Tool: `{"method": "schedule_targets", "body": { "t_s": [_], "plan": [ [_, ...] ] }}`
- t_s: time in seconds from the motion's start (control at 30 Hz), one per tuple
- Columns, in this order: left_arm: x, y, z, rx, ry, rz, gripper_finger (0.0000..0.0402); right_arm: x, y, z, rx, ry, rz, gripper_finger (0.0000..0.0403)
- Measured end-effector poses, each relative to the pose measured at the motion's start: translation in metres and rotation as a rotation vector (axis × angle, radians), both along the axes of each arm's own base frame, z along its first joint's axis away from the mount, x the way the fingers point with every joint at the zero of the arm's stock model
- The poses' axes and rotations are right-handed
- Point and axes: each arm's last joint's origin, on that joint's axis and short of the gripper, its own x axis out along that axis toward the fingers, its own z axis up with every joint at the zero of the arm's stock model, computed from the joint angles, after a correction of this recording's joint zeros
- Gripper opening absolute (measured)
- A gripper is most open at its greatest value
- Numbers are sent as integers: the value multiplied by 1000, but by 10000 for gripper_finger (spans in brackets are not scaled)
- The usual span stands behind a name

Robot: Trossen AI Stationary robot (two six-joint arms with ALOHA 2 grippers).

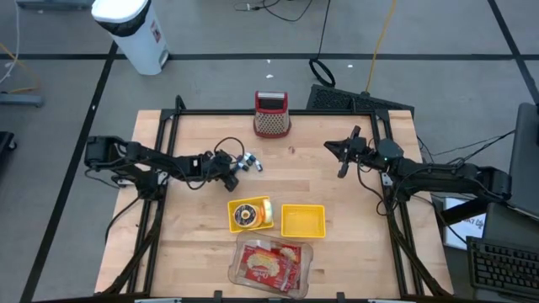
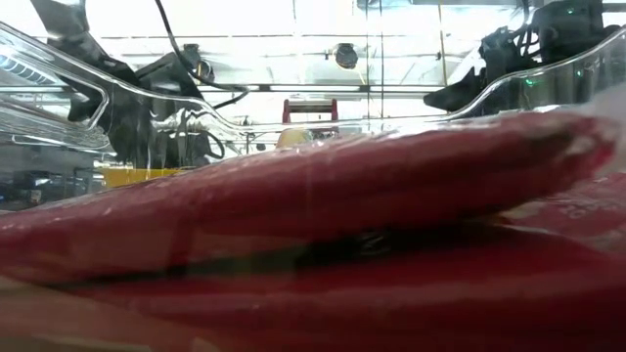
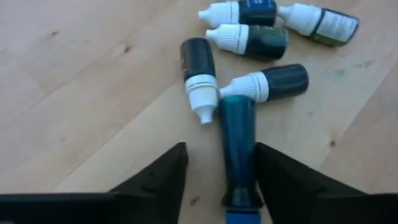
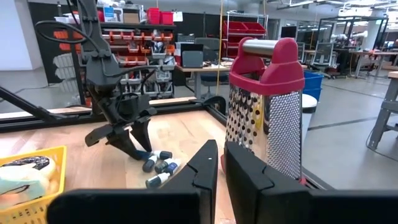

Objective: Pick & Place Food Item
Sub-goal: Put the large blue food coloring bottle into the right yellow bin

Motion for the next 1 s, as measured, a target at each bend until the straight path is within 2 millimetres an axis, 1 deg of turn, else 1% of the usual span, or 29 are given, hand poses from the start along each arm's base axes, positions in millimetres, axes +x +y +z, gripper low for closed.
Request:
{"method": "schedule_targets", "body": {
  "t_s": [0.2, 0.27, 0.33, 0.43, 0.57, 0.63, 0.77, 0.87, 1.0],
  "plan": [
    [3, -1, 5, -22, -34, -24, 117, 0, 0, 0, -2, 3, 5, 18],
    [7, -2, 12, -42, -64, -61, 96, 1, 2, 0, -9, 5, 13, 23],
    [12, -2, 24, -50, -113, -116, 76, 2, 5, 0, -31, 10, 34, 34],
    [21, -4, 43, -76, -190, -195, 47, 6, 11, 0, -70, 11, 73, 65],
    [36, -6, 71, -82, -296, -285, 8, 15, 20, -2, -113, 3, 126, 126],
    [41, -7, 80, -68, -311, -333, 5, 19, 22, -3, -104, -15, 108, 155],
    [41, -13, 81, -90, -277, -373, 25, 25, 24, -6, -76, -32, 86, 197],
    [39, -16, 78, -110, -241, -354, 41, 27, 25, -9, -72, -26, 93, 212],
    [37, -20, 75, -100, -197, -342, 63, 29, 25, -10, -71, -25, 92, 216]
  ]
}}
